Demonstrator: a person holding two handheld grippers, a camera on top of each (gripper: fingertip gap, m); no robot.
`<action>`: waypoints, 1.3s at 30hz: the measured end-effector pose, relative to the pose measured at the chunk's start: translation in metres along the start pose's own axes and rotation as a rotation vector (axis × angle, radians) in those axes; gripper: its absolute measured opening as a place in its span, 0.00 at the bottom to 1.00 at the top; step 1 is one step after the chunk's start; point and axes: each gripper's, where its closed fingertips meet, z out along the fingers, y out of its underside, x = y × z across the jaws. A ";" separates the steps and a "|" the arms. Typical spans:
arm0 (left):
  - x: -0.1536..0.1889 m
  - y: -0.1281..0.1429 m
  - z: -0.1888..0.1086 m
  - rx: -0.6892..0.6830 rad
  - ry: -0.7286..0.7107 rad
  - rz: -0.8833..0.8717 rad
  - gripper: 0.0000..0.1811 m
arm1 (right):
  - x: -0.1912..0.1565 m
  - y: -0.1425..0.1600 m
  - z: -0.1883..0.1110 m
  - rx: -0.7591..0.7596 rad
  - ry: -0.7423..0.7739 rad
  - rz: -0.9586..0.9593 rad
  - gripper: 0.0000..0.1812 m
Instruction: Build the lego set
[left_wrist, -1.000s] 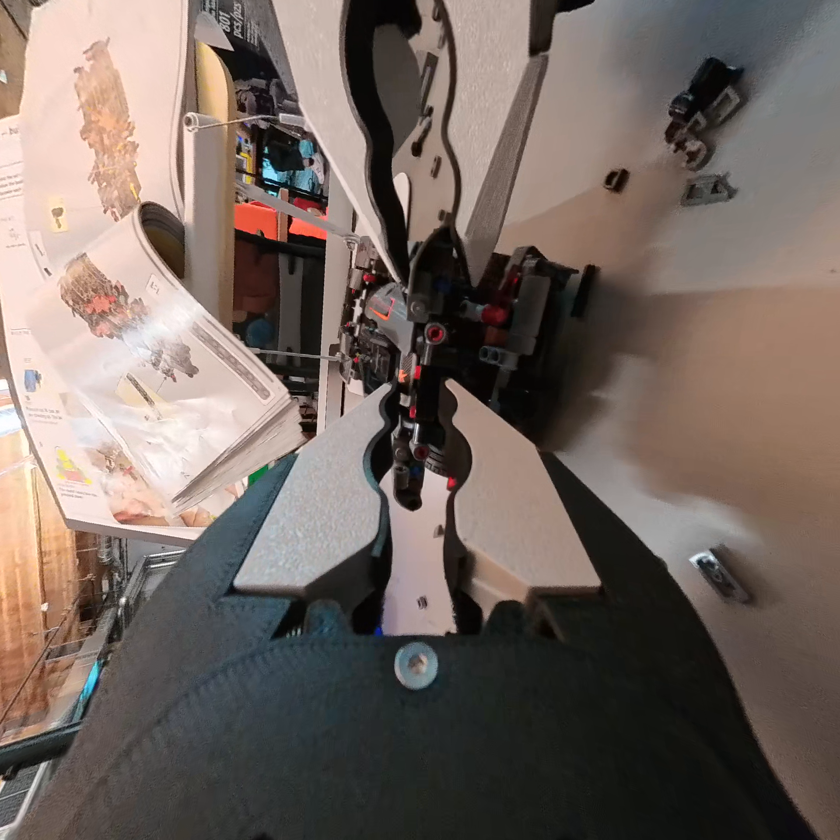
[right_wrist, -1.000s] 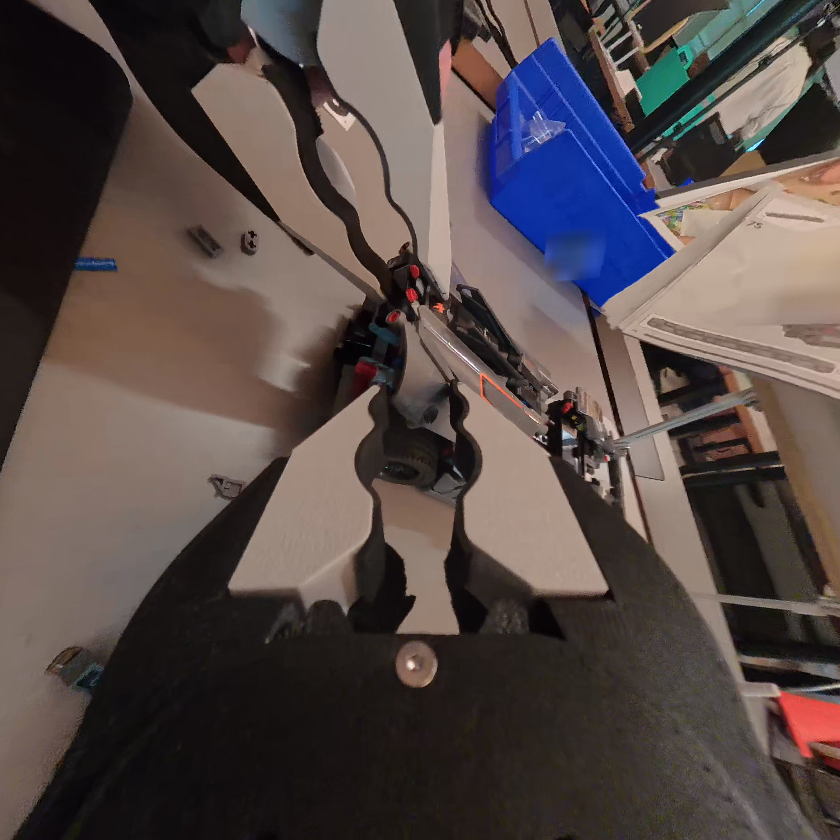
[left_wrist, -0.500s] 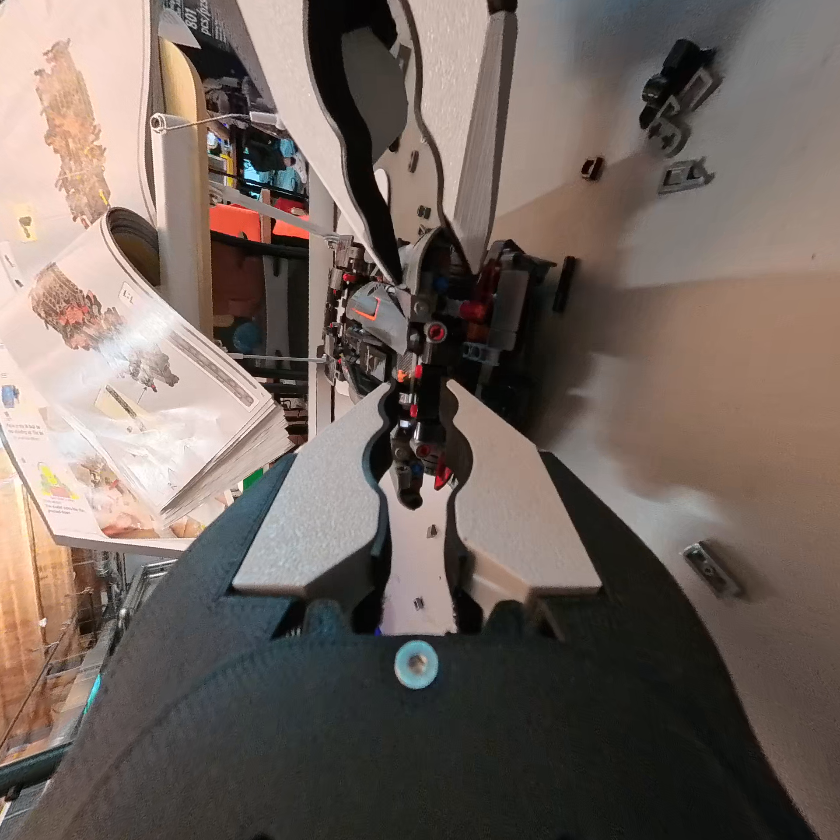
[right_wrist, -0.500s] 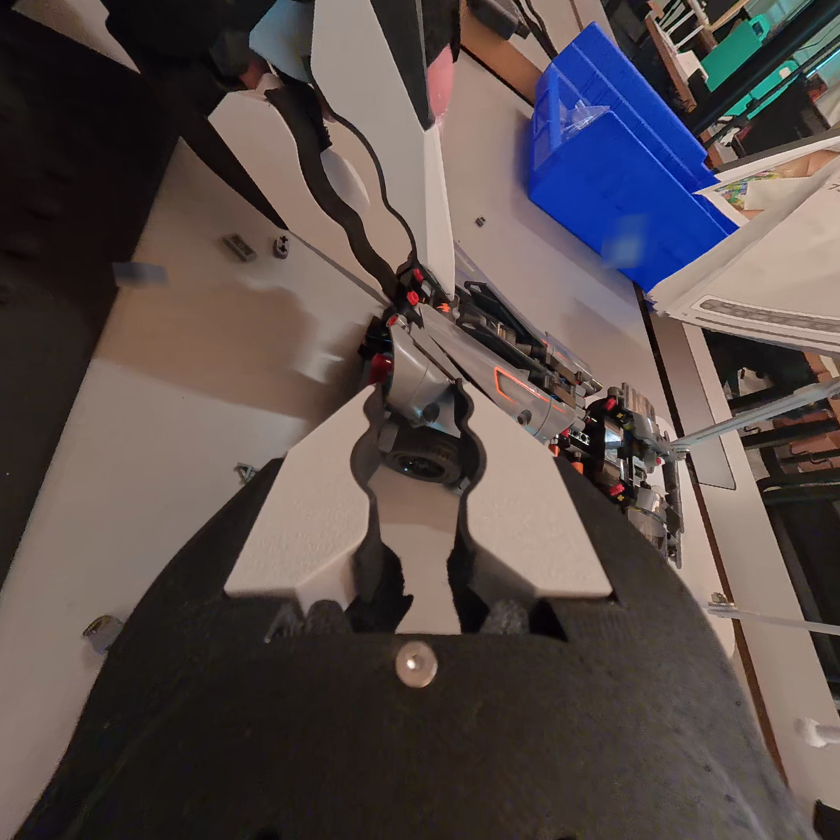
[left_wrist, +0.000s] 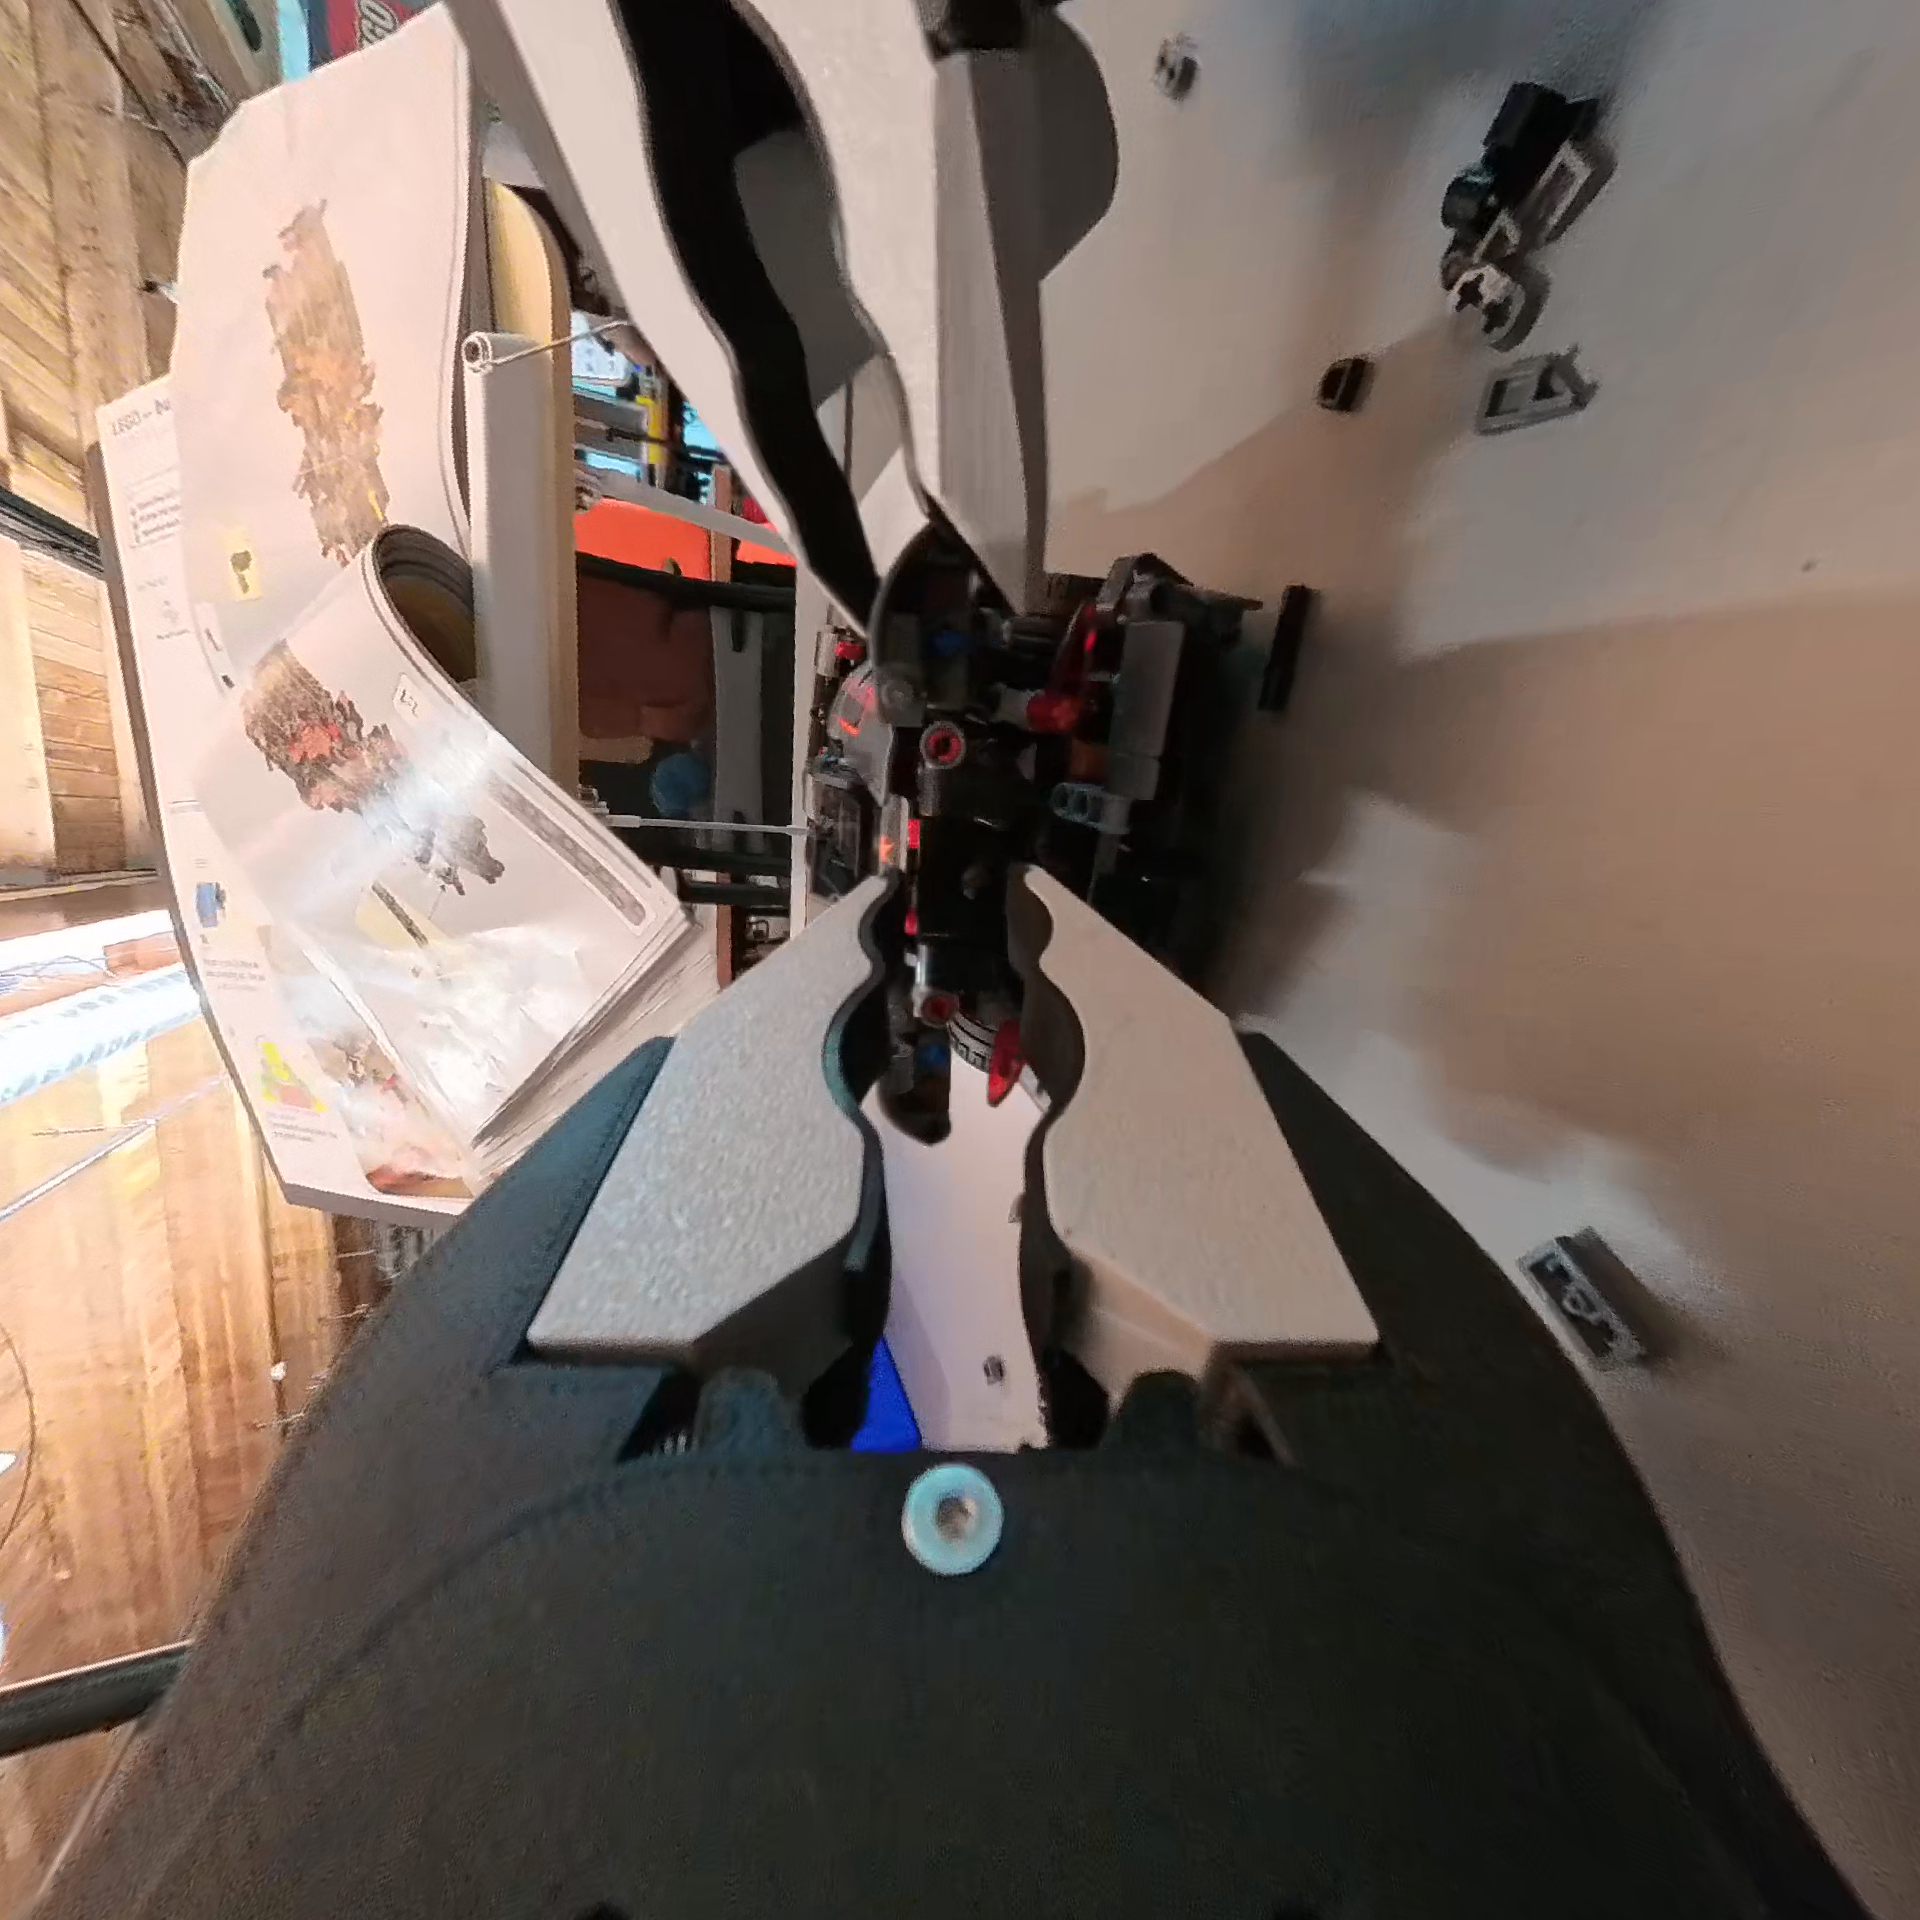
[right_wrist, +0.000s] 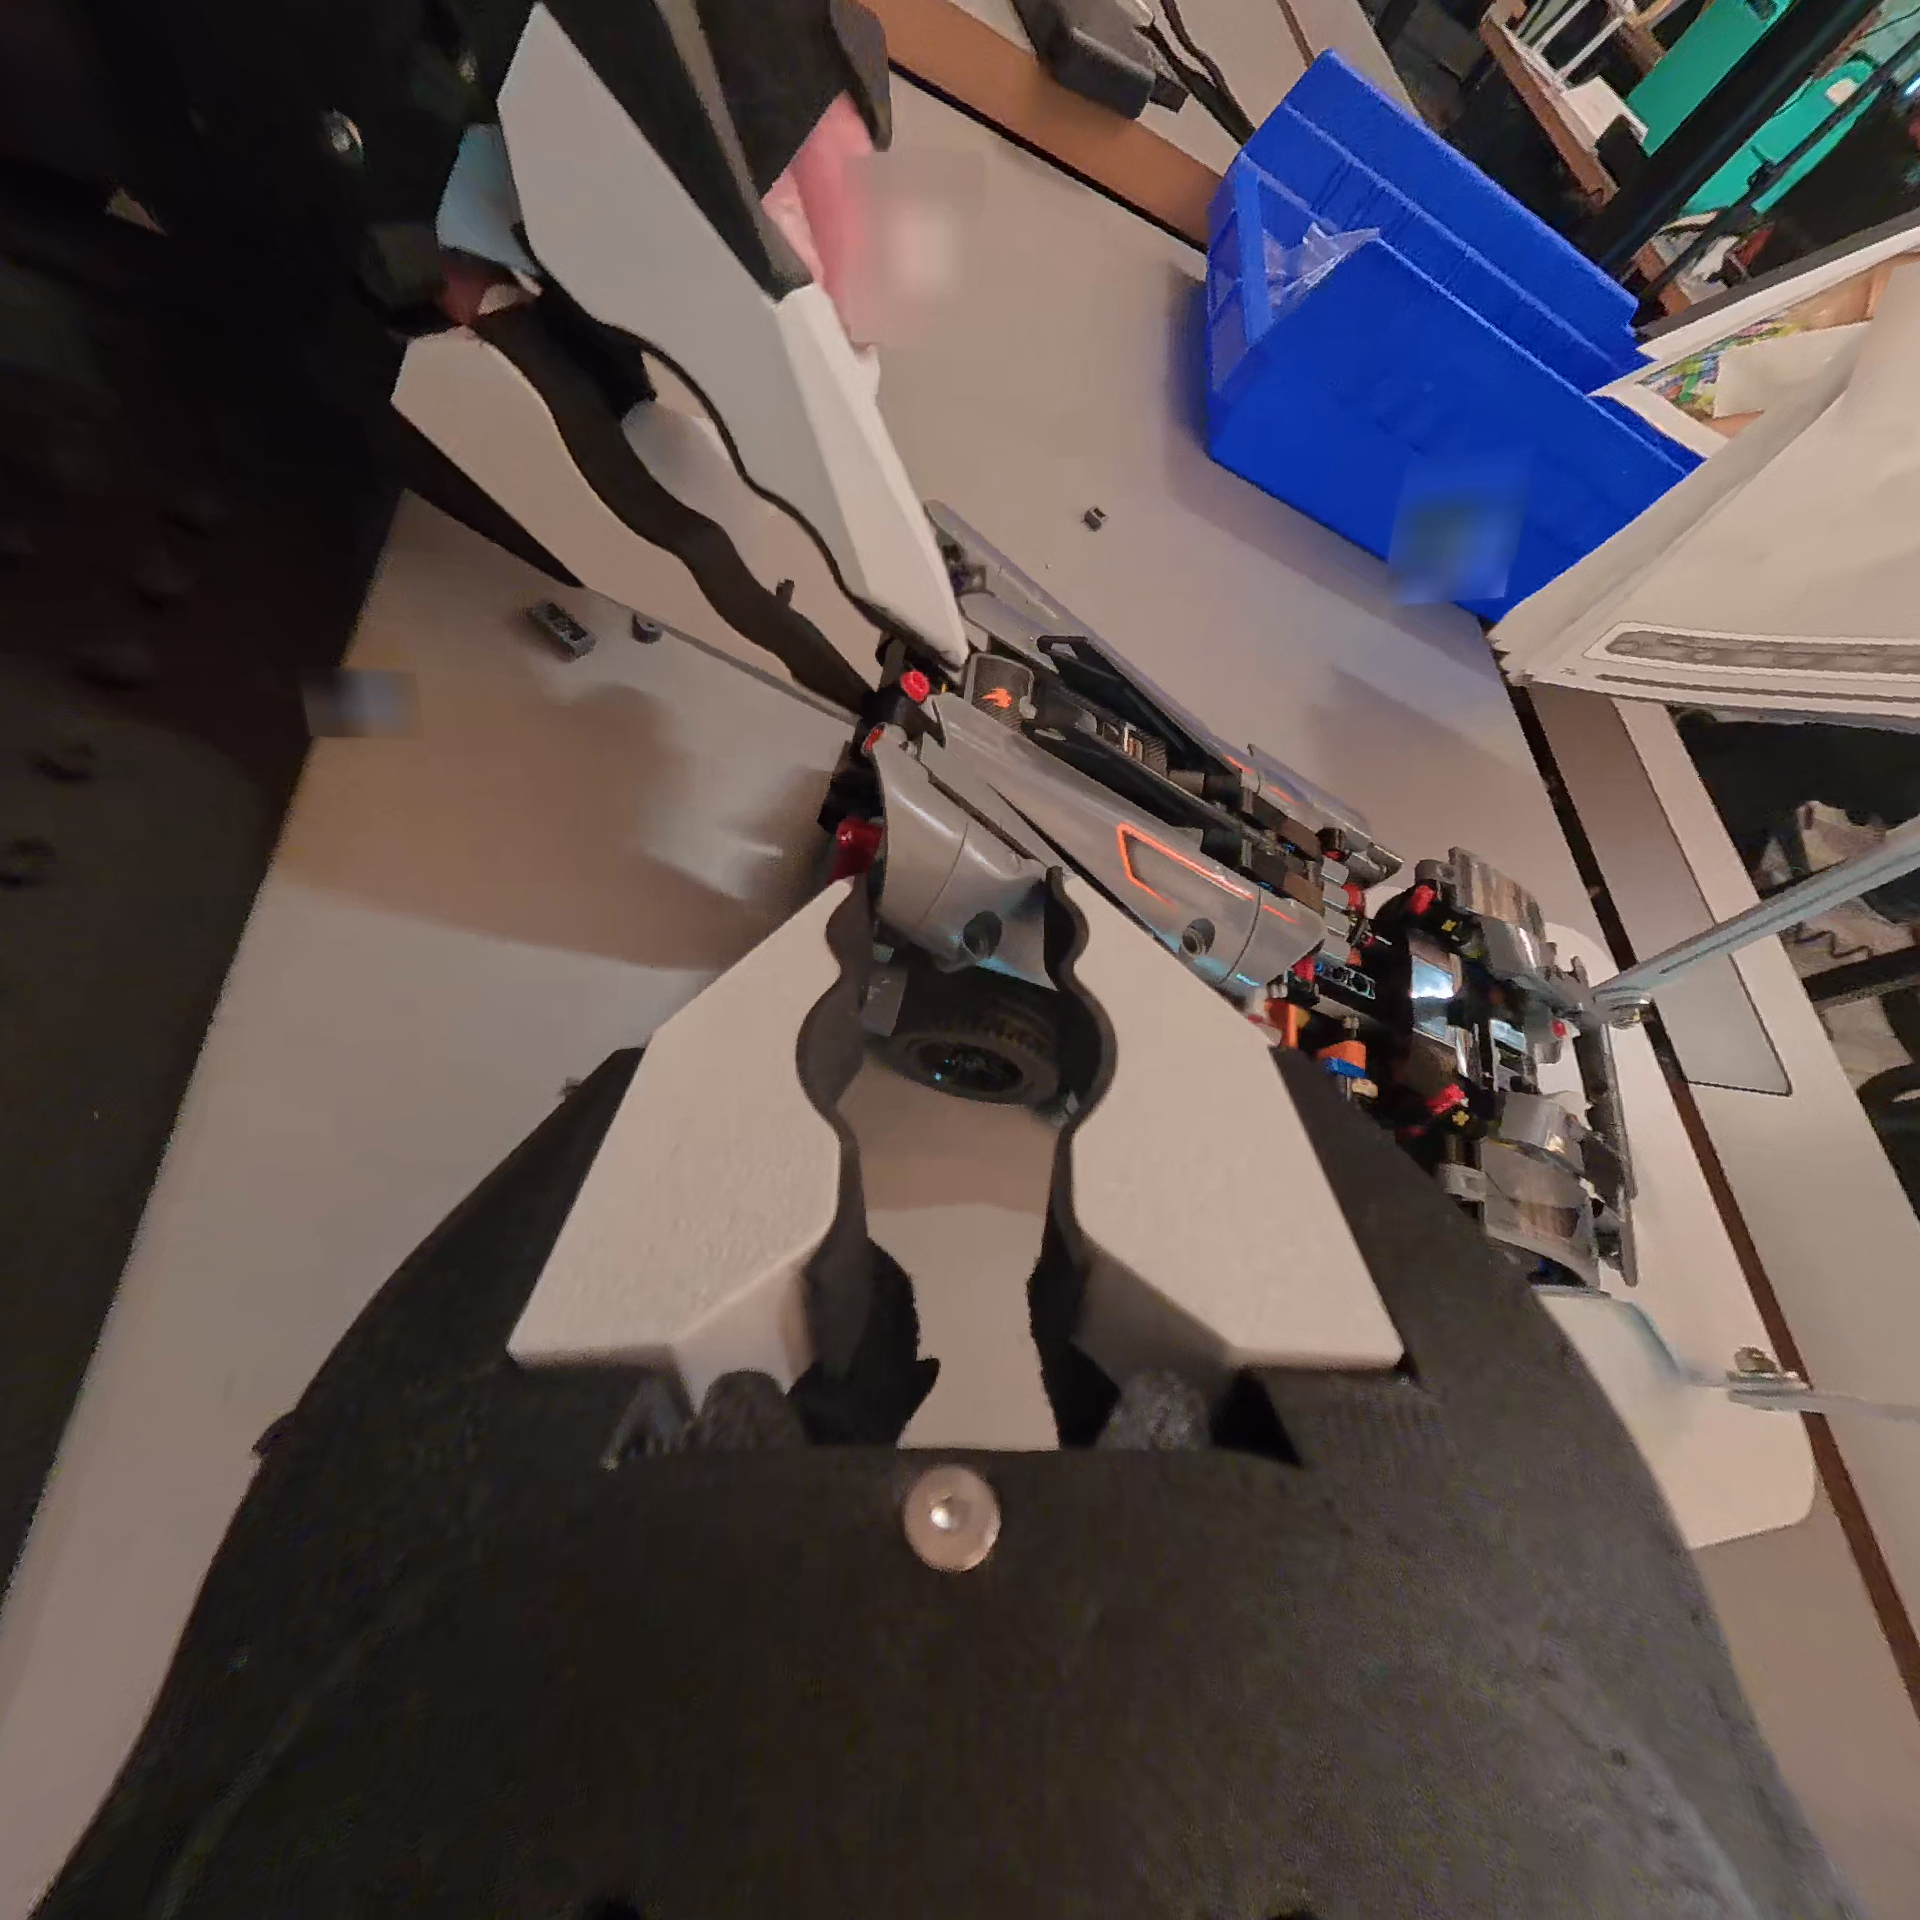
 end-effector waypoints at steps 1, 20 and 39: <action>0.002 0.001 0.001 -0.008 -0.002 0.014 0.09 | 0.000 0.000 0.000 0.003 -0.004 0.009 0.17; 0.009 -0.002 0.000 -0.059 -0.041 0.098 0.10 | -0.002 0.003 0.002 -0.004 0.000 0.027 0.19; 0.017 0.000 0.002 -0.057 -0.051 0.094 0.06 | -0.005 0.006 0.003 -0.047 0.029 -0.068 0.21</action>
